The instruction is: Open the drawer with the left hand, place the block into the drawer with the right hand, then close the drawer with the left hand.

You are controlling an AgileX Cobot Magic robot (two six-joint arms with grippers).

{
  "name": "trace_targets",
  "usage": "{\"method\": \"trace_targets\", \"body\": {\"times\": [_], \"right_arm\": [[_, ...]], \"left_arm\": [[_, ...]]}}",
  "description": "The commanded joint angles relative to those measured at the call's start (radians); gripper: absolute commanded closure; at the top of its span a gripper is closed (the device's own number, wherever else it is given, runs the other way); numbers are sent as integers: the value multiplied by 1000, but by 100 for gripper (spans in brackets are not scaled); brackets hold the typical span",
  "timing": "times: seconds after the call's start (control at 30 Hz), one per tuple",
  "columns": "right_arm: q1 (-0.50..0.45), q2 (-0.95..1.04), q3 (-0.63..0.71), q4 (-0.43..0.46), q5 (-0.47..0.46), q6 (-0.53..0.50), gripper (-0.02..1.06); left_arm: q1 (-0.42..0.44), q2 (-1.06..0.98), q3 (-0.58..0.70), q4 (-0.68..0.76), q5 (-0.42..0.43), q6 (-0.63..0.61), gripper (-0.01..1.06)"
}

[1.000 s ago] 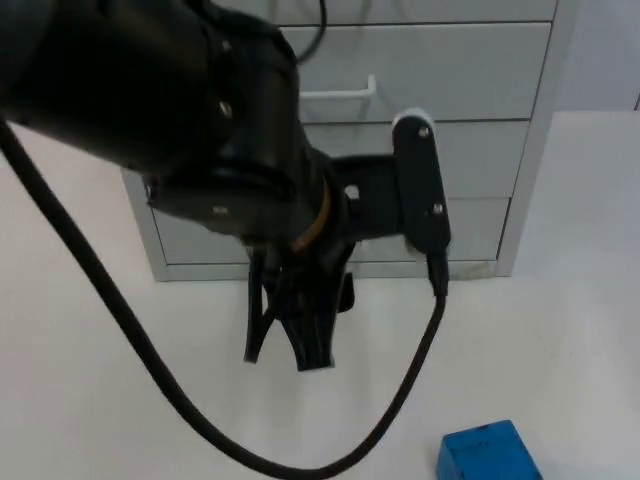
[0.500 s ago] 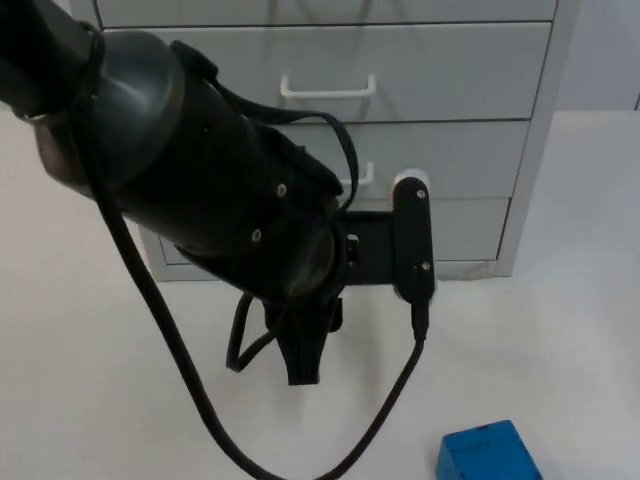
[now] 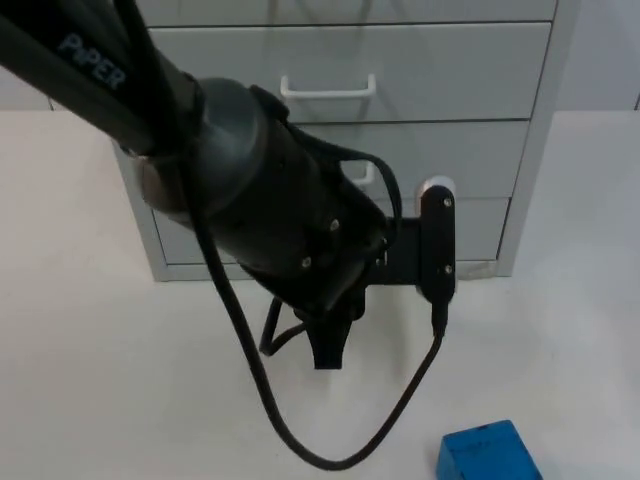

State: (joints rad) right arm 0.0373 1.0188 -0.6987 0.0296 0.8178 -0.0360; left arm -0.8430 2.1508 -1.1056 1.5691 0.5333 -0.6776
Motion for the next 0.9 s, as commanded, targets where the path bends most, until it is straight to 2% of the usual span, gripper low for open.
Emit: {"method": "trace_targets", "body": {"times": [0.0,0.27,0.33,0.37,0.4,0.47,0.53,0.57,0.67,0.7,0.83,0.87], "right_arm": [[-4,0,-5,-1,-5,-1,-1],[-4,0,-5,-1,-5,-1,-1],[-4,0,-5,-1,-5,-1,-1],[-4,0,-5,-1,-5,-1,-1],[-4,0,-5,-1,-5,-1,-1],[-4,0,-5,-1,-5,-1,-1],[-4,0,-5,-1,-5,-1,-1],[-4,0,-5,1,-3,-1,-1],[-4,0,-5,3,-3,-1,-1],[-4,0,-5,3,-3,-1,-1],[-4,0,-5,3,-3,-1,-1],[-4,0,-5,3,-3,-1,-1]], "left_arm": [[-5,18,-8,31,3,-16,53],[25,71,-50,62,14,-45,54],[30,77,-55,41,16,-45,63],[30,77,-55,41,16,-45,63],[30,78,-55,32,20,-45,74],[28,78,-55,-41,25,-27,105],[25,78,-55,-65,29,-22,105],[16,78,-55,-109,33,9,105],[-18,69,-55,-352,61,236,105],[-18,69,-55,-352,61,236,105],[-44,13,-55,-740,61,592,105],[-44,13,-55,-740,61,592,105]]}}
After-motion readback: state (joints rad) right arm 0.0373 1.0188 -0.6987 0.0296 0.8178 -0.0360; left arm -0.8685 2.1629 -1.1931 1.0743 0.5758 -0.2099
